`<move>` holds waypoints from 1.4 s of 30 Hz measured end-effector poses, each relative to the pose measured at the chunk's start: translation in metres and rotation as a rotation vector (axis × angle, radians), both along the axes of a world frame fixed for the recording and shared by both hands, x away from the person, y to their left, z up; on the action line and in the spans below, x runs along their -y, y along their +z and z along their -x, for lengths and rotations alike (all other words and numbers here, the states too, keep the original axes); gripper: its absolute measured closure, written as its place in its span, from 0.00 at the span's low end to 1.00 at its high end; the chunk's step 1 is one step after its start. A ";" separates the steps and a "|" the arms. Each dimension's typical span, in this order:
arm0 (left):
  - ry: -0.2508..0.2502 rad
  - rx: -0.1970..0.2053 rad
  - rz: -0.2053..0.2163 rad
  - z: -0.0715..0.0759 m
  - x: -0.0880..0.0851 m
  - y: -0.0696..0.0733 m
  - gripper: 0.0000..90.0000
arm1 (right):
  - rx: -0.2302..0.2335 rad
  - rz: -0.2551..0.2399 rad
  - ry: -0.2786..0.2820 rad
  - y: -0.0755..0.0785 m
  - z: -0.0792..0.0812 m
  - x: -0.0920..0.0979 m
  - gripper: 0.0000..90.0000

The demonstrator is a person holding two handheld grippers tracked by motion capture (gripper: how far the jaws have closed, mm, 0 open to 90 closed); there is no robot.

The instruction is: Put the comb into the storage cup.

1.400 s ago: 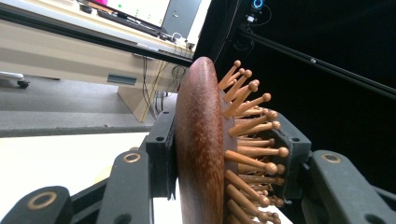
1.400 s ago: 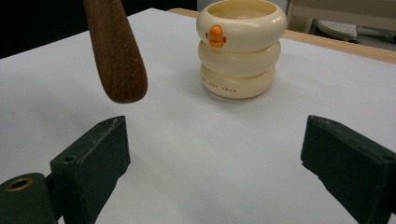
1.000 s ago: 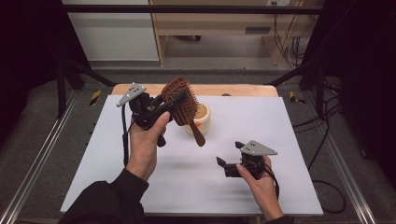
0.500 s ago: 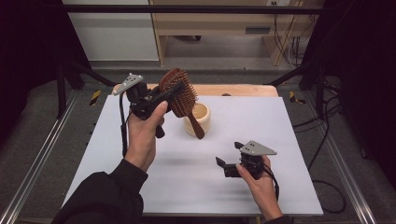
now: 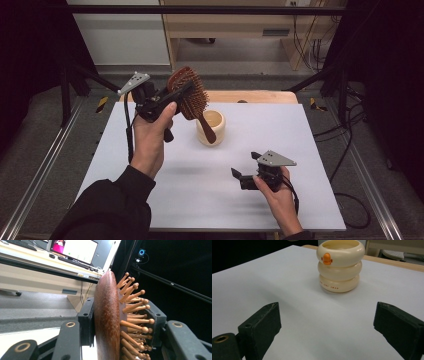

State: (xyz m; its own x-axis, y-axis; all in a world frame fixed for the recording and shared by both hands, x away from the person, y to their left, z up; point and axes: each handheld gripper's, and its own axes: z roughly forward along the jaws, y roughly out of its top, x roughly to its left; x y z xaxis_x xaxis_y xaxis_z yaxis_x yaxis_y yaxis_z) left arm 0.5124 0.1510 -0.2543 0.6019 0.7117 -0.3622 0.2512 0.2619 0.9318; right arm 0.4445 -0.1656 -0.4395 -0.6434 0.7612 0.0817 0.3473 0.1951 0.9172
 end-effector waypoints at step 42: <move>0.080 0.054 -0.046 -0.063 0.018 0.008 0.57 | 0.044 -0.009 -0.016 0.000 0.000 0.016 0.08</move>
